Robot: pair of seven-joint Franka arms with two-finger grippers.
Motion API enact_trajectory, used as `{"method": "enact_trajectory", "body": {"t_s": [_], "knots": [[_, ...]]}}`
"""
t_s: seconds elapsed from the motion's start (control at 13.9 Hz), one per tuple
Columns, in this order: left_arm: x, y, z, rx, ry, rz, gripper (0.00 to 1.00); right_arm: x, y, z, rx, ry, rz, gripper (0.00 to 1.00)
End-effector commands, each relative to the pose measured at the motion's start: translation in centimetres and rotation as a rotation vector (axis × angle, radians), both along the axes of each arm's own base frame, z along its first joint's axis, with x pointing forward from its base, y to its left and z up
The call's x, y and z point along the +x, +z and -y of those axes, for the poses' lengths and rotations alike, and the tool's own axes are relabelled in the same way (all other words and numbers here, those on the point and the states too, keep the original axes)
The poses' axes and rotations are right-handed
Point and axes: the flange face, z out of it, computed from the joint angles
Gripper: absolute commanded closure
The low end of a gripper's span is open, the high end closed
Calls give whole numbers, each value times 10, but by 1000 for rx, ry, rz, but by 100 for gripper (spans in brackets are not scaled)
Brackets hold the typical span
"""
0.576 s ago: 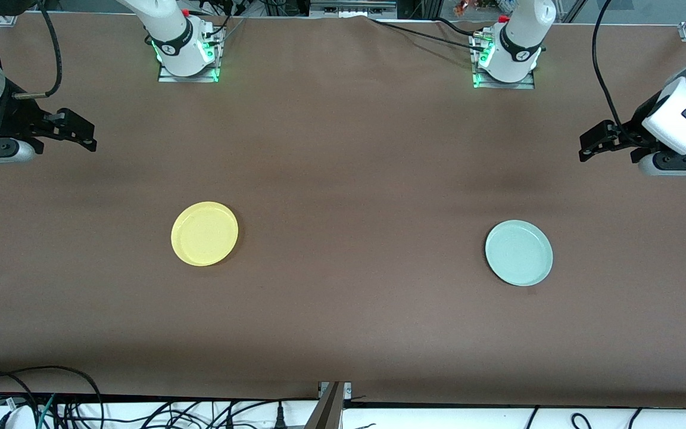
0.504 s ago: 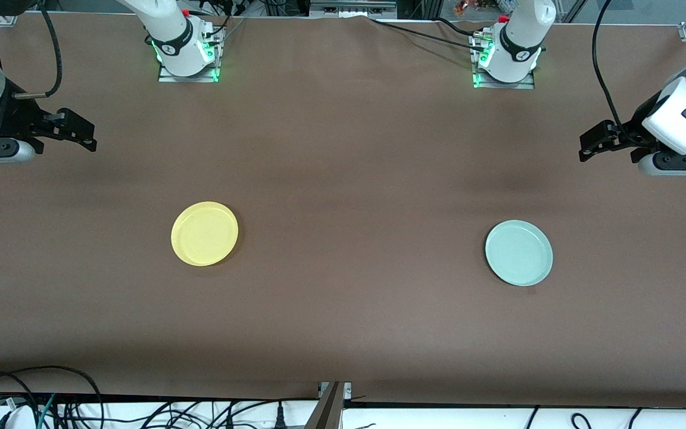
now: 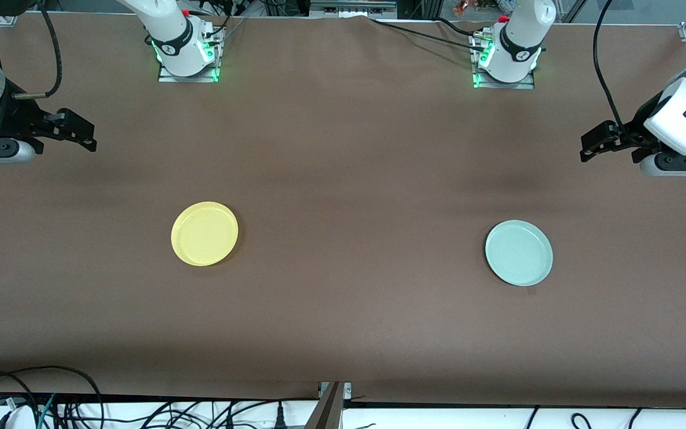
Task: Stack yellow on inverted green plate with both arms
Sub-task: 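Lower the right gripper to the yellow plate while the left gripper reaches the green plate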
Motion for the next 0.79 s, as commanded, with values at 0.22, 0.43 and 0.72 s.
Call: {"method": "enact_trajectory", "body": {"t_s": [0.22,0.43,0.72], "knots": [[30,-105,4,-16,-17,-249,0,10,-60,-11,-5,15,-65,0],[74,-183,-5,-48,-127,-143,0,14,-130,-14,1,18,-5,0],[118,-291,-64,-81,-354,7,0,31,-243,-21,-16,28,32,0]]}}
